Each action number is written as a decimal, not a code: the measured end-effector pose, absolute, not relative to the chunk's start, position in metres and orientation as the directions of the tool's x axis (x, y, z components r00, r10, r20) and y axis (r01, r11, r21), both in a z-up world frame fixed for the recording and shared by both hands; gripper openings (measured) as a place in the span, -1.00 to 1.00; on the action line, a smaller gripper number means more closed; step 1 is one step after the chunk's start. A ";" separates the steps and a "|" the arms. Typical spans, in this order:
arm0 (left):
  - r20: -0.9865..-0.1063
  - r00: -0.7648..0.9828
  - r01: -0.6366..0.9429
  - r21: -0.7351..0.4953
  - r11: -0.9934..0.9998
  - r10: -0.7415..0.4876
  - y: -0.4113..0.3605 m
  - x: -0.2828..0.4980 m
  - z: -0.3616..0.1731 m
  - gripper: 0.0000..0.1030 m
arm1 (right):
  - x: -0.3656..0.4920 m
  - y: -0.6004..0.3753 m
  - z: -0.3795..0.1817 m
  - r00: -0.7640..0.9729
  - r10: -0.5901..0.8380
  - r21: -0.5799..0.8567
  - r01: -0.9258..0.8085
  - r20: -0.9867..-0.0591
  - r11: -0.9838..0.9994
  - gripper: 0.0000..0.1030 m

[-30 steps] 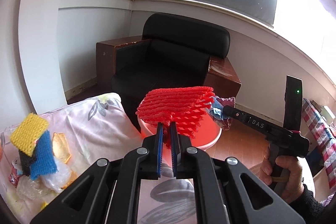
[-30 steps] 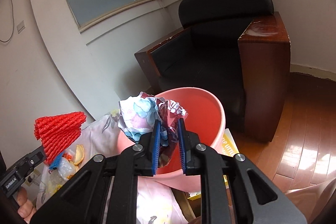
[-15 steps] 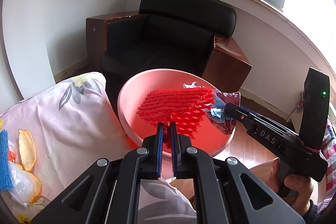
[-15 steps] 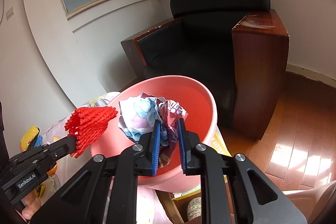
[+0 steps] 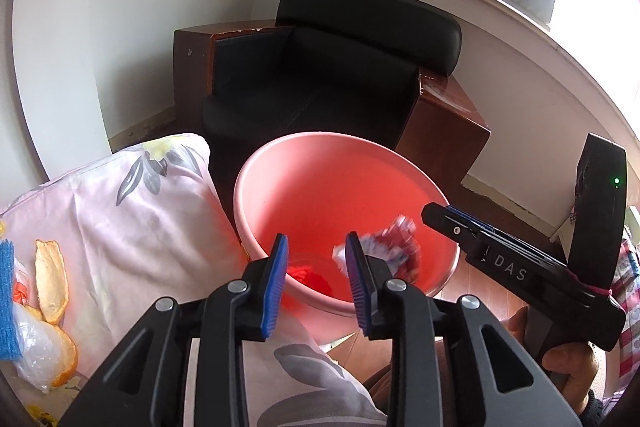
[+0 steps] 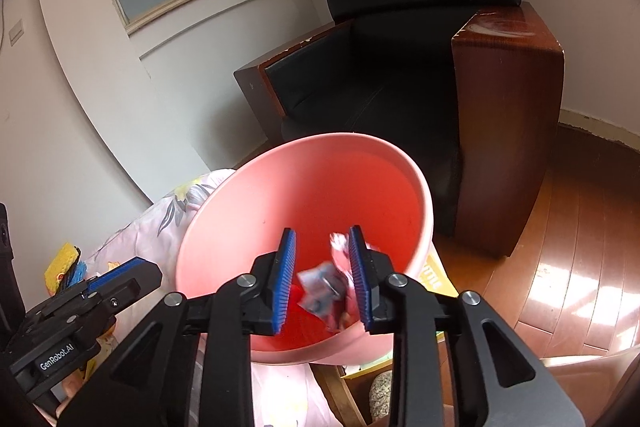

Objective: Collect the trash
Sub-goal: 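Open both tools to drop the net and wrapper into the bucket, then move both tools back toward the stacked foam nets, then grasp the yellow foam net with the left tool while the right tool grasps the black net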

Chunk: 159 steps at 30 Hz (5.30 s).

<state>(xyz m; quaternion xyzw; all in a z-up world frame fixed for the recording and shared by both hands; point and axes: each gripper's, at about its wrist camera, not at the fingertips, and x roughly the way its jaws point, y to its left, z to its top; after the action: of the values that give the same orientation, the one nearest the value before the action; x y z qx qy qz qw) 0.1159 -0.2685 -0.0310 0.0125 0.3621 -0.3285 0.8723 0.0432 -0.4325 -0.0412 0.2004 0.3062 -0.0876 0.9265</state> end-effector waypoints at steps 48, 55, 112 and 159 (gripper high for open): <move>-0.604 0.698 0.318 -0.219 0.923 -0.384 -0.082 0.060 -0.002 -0.23 | 0.001 -0.303 -0.010 0.819 0.180 0.328 0.011 -0.545 0.945 -0.41; -0.603 0.725 0.267 -0.201 0.943 -0.334 -0.049 0.050 -0.005 -0.18 | 0.003 -0.287 -0.012 0.806 0.202 0.331 -0.008 -0.557 0.944 -0.41; -0.639 0.698 0.165 -0.294 0.941 -0.322 -0.014 0.152 -0.012 -0.16 | 0.037 -0.213 -0.018 0.714 0.386 0.338 -0.218 -0.584 0.916 -0.41; -0.481 0.782 0.120 -0.509 0.852 -0.397 0.094 0.099 0.028 -0.86 | 0.088 -0.143 0.018 0.667 0.542 0.365 -0.402 -0.512 0.840 -0.84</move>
<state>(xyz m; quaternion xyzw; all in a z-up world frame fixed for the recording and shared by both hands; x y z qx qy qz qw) 0.0988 0.0939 0.0275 -0.2322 0.2986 -0.1412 0.9149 0.0882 -0.1431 0.0183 0.1113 0.3143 0.2603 0.9061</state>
